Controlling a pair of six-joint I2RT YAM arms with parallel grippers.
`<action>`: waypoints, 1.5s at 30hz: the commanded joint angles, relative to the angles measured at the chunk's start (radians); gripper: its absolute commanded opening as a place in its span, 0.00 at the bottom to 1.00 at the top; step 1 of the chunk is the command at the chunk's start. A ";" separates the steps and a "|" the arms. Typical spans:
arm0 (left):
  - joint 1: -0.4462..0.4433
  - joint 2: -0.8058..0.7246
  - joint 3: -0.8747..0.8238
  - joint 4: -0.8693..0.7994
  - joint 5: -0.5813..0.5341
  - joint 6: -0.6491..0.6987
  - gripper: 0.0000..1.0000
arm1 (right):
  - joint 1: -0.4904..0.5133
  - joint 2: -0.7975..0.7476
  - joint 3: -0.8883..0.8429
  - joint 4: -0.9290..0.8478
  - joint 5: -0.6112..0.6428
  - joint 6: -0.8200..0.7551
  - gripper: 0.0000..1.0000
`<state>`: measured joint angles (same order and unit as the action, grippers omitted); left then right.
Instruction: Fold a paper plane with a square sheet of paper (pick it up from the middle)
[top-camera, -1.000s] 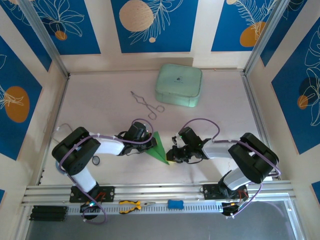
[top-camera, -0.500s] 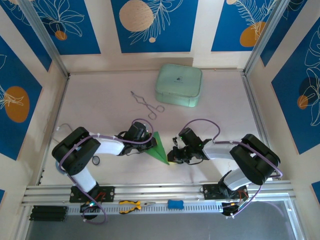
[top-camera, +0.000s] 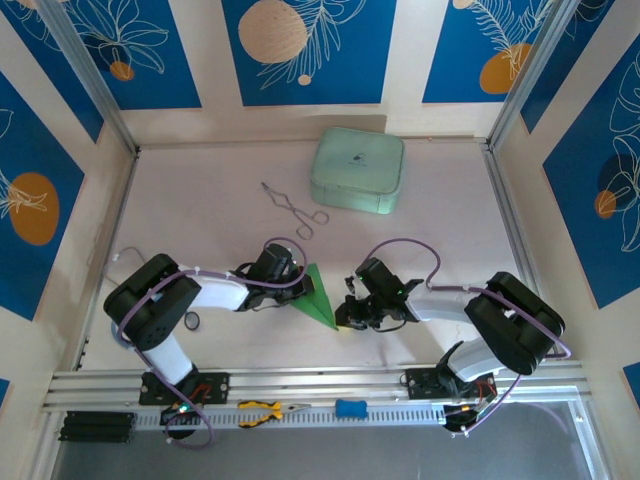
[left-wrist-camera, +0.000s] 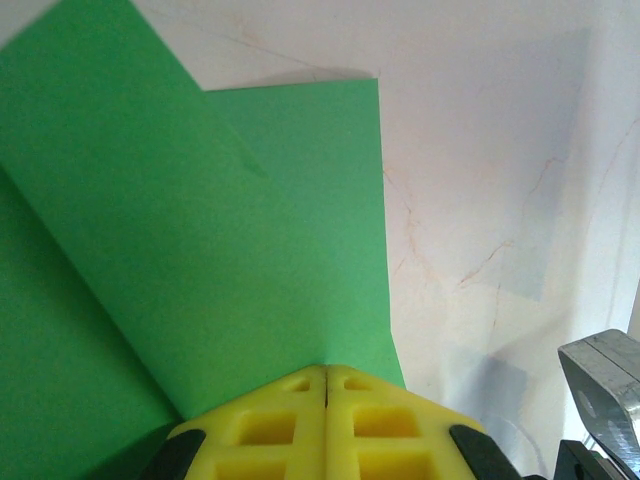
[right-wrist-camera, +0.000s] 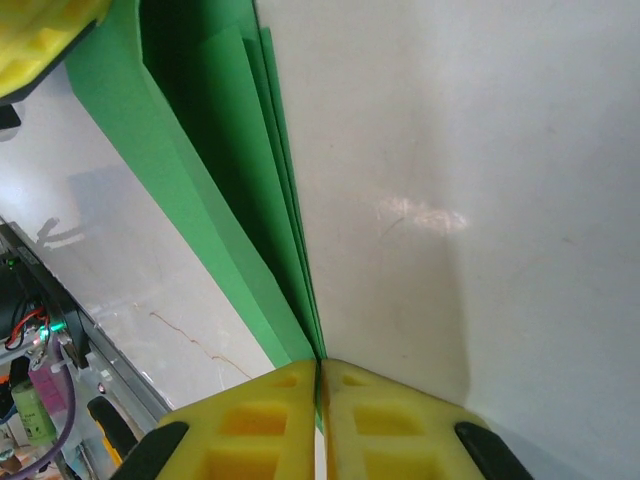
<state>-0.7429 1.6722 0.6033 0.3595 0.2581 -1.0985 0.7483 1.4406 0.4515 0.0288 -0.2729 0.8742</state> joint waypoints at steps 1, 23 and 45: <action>-0.001 0.017 -0.020 -0.054 -0.019 0.009 0.00 | 0.022 0.009 -0.031 -0.150 0.012 0.017 0.12; 0.002 0.010 -0.031 -0.054 -0.023 0.006 0.00 | 0.061 -0.024 -0.023 -0.211 0.046 0.036 0.13; 0.002 0.012 -0.030 -0.057 -0.021 0.014 0.00 | 0.096 -0.056 -0.005 -0.290 0.111 0.061 0.14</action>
<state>-0.7425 1.6722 0.6003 0.3634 0.2581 -1.0981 0.8257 1.3853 0.4698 -0.0765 -0.1585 0.9192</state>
